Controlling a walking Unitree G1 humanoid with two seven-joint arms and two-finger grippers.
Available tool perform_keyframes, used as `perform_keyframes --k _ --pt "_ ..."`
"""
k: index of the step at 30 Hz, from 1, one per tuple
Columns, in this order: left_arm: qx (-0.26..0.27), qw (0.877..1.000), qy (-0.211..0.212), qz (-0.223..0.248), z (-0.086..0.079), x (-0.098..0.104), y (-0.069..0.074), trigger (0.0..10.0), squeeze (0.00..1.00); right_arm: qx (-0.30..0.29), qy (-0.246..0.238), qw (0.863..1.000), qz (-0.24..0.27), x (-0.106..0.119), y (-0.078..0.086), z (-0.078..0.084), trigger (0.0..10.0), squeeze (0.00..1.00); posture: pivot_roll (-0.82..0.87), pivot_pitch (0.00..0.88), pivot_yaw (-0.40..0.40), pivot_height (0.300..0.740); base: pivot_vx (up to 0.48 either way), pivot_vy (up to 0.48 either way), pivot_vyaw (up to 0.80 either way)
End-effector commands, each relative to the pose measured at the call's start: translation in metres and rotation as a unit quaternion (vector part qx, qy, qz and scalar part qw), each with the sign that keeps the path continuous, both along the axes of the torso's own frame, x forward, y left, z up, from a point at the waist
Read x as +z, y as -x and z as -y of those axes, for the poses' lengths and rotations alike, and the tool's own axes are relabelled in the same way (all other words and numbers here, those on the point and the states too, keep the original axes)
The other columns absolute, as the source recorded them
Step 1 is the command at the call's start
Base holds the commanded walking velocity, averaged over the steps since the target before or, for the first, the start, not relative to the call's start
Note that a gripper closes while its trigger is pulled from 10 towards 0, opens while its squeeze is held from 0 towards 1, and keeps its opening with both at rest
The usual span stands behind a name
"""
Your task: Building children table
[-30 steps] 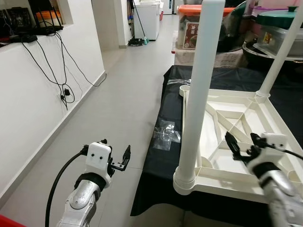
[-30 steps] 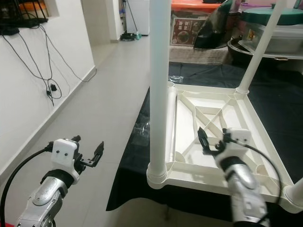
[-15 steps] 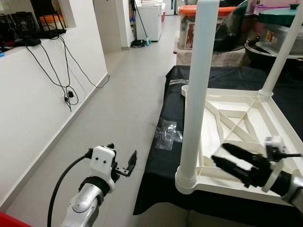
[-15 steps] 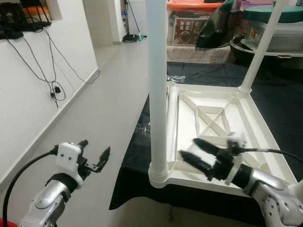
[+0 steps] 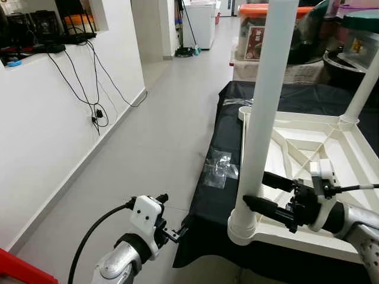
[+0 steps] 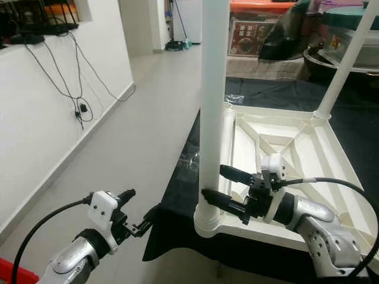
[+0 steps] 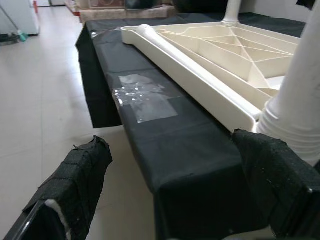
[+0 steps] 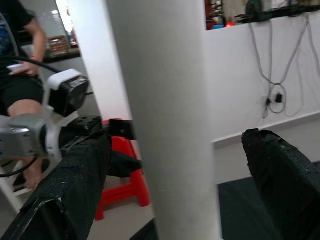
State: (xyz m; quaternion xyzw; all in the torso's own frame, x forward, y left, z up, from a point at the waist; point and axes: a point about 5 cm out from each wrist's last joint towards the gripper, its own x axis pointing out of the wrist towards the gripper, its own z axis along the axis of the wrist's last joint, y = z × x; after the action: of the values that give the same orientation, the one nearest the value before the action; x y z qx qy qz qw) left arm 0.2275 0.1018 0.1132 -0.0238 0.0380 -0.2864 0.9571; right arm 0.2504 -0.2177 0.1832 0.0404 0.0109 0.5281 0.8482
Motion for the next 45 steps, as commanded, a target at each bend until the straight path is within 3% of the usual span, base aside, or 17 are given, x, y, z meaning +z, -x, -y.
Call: perform_keyframes --k 1,32,45 --pt "-0.005 1.000 -0.008 -0.007 -0.001 -0.002 0.002 10.0 0.00 0.021 0.001 1.000 0.016 0.004 0.001 -0.009 10.0 0.00 0.07 0.000 0.025 0.740 0.000 0.000 0.00" --pt "-0.018 1.000 -0.012 -0.008 0.003 -0.003 0.003 10.0 0.00 0.024 0.019 0.999 0.045 0.012 -0.029 -0.036 10.0 0.00 0.08 0.002 0.012 0.740 0.000 0.000 0.00" --pt "-0.018 1.000 -0.014 -0.010 0.004 -0.003 0.004 10.0 0.00 0.042 0.016 0.998 0.042 0.011 -0.028 -0.041 10.0 0.00 0.08 0.004 0.010 0.740 0.000 0.000 0.00"
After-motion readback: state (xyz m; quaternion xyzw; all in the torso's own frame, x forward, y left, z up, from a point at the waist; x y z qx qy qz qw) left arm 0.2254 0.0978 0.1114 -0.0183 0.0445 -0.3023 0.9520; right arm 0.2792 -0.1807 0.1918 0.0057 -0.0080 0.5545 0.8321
